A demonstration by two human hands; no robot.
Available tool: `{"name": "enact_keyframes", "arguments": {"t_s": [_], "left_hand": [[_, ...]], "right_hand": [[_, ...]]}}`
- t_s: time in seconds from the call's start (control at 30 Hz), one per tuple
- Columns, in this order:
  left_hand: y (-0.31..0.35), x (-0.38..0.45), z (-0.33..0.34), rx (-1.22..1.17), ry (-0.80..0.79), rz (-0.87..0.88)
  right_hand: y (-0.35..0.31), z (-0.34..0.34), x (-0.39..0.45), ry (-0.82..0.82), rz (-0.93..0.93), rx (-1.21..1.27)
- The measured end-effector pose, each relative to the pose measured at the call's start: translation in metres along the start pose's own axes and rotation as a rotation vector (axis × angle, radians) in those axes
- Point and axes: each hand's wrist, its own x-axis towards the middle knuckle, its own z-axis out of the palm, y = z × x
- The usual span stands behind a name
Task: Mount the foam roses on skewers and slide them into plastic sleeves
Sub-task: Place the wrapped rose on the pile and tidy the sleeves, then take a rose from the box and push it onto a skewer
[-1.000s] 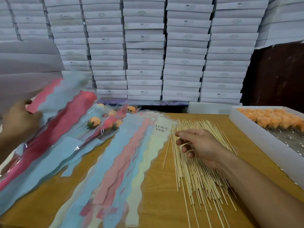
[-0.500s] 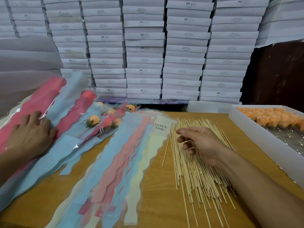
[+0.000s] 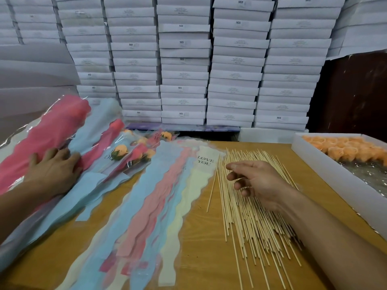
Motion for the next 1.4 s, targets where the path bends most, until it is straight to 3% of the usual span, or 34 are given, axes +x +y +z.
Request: {"name": "enact_keyframes", "arguments": {"t_s": [0.37,0.67,0.83,1.0,1.2,1.4], "left_hand": [[0.021,0.013,-0.041,-0.040,0.029,-0.047],[0.066,0.007,-0.093,-0.100,-0.043,-0.036],[0.164,-0.006,-0.160,-0.572,0.022,0.013],[0.277,-0.028,-0.214,-0.963,-0.079,0.112],[0.365,-0.067,-0.237,-1.226,-0.165,-0.026],[0.384,-0.092,-0.226,-1.232,0.027,0.031]], "right_hand": [[-0.002,-0.015,0.009,0.128,-0.040,0.073],[0.002,-0.023,0.014,0.167,-0.035,0.062],[0.003,-0.026,0.015,0.188,-0.031,0.051],[0.010,-0.028,0.020,0.216,-0.058,-0.069],[0.018,-0.034,0.025,0.280,-0.113,-0.376],[0.017,-0.042,0.026,0.311,-0.124,-0.525]]}}
